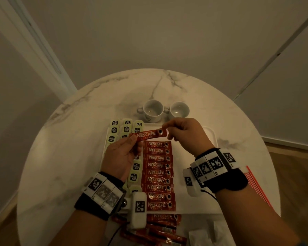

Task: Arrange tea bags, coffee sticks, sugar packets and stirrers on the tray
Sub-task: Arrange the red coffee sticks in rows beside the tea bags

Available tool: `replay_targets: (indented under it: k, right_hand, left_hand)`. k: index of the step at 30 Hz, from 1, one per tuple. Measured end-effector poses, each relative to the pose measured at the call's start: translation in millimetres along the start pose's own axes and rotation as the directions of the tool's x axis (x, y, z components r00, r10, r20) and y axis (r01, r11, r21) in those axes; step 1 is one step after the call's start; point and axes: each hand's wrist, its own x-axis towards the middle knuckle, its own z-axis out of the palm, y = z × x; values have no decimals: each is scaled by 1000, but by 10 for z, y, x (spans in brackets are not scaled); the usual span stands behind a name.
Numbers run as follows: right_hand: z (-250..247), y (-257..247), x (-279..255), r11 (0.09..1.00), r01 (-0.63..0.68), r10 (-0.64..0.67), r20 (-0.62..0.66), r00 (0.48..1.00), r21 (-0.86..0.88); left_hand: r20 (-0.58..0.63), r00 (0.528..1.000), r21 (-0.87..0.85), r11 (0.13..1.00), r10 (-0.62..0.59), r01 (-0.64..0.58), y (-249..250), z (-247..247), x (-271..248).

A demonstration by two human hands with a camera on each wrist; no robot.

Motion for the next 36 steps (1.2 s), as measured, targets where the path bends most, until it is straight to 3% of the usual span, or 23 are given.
replay_targets:
  k: [3, 5, 7, 10, 15, 20, 36]
  right_hand:
    - [7, -30, 17, 982, 127, -130, -12, 991, -138]
    - [35, -79, 31, 935, 232, -214, 96, 972, -266]
    - [57, -115, 69, 915, 265, -213, 192, 958, -306]
    - [59, -61, 178, 928, 206, -142, 218, 966, -310]
    - [162, 210, 405, 922, 28, 6, 87, 996, -385]
    - [280, 396, 529, 886, -82, 145, 104, 984, -457]
    - [329, 476, 545, 892, -55, 124, 127, 984, -448]
  left_hand:
    - [-28, 999, 109, 994, 17, -14, 4, -33, 18]
    - [-12, 999, 217, 975, 40, -36, -18, -18, 28]
    - [11, 998, 295, 954, 58, -59, -28, 7, 33]
    - [3, 999, 370, 927, 54, -52, -12, -14, 37]
    - [-50, 996, 447, 893, 79, -48, 15, -162, 41]
    - [-22, 996, 474, 878, 92, -70, -2, -207, -31]
    - [-11, 997, 514, 856, 71, -55, -14, -195, -172]
